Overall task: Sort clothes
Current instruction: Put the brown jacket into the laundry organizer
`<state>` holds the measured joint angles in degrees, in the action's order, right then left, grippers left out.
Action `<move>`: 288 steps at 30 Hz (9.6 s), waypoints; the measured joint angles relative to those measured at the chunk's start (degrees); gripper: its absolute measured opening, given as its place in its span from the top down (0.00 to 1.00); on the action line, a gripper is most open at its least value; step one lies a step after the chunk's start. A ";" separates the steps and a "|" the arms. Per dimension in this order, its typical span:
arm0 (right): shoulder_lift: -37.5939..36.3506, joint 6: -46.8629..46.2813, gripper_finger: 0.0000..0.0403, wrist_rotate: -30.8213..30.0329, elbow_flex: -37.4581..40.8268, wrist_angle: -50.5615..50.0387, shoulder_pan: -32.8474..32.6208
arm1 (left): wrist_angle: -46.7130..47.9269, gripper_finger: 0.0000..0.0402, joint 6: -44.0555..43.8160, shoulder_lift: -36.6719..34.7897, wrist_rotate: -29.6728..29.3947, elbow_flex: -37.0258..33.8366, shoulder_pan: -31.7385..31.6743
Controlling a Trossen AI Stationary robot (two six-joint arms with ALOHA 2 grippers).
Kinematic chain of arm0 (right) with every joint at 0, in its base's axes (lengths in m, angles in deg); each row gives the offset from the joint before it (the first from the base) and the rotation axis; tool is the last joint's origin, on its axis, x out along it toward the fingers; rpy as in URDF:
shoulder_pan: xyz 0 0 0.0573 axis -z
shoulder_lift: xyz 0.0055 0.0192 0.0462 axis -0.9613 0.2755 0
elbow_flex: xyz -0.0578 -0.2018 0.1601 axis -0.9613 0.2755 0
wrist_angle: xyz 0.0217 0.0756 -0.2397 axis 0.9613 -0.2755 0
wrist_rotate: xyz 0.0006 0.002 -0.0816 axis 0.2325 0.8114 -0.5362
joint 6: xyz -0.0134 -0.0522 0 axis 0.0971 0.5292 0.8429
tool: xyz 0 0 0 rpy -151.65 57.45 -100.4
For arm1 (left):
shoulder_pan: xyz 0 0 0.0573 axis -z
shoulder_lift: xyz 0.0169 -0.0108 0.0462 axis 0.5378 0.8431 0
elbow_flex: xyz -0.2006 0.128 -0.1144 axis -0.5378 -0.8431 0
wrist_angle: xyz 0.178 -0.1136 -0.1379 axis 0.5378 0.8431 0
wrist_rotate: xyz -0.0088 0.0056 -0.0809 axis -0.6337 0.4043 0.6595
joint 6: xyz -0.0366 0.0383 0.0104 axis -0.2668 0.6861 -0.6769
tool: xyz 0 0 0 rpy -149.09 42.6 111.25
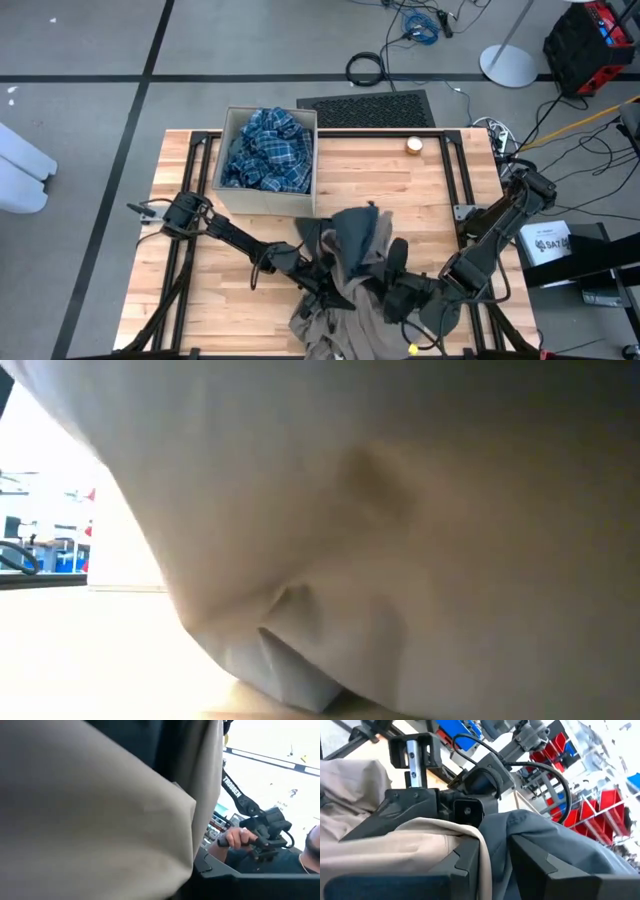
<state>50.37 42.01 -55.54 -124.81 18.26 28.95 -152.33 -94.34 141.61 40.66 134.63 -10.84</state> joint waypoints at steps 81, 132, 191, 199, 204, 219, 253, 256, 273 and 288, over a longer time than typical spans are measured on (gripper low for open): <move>-14.63 -44.23 0.76 32.38 -0.02 -10.25 -1.29 | 22.91 0.99 19.43 -0.78 2.84 12.33 -4.08; -6.51 -60.17 0.76 -8.02 0.07 -33.06 -9.89 | 42.26 1.00 48.00 -46.14 -20.41 34.29 -19.92; -25.05 -6.69 0.76 32.27 0.04 -11.16 42.94 | 113.80 1.00 27.41 -27.52 -0.63 68.99 -59.24; -25.67 -5.90 0.76 39.56 0.04 -9.00 46.00 | 127.02 1.00 34.04 -27.18 -13.96 55.77 -50.44; -25.66 -9.43 0.76 39.65 0.04 -11.03 48.14 | 128.59 1.00 34.87 -27.30 -21.53 40.30 -47.26; -25.68 -13.18 0.76 45.42 0.04 -15.58 54.61 | 92.87 1.00 22.33 -27.61 -13.73 -6.23 -41.50; -25.65 -13.08 0.76 45.42 0.04 -15.23 55.39 | 101.84 0.73 19.53 -27.08 2.44 20.24 -18.95; -25.64 -13.03 0.76 45.40 0.04 -15.62 55.45 | 107.65 0.66 20.32 -27.08 1.54 24.02 -19.49; -12.51 -13.83 0.76 50.93 0.07 -14.79 61.31 | 119.18 0.61 29.79 -27.68 1.27 45.58 -20.90; 4.30 -12.99 0.76 77.45 0.04 6.03 59.79 | 123.24 0.70 36.00 -32.61 -3.15 45.66 -20.99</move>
<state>54.67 29.02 21.91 -124.77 24.28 88.73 -29.10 -58.34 109.00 37.50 180.28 -31.82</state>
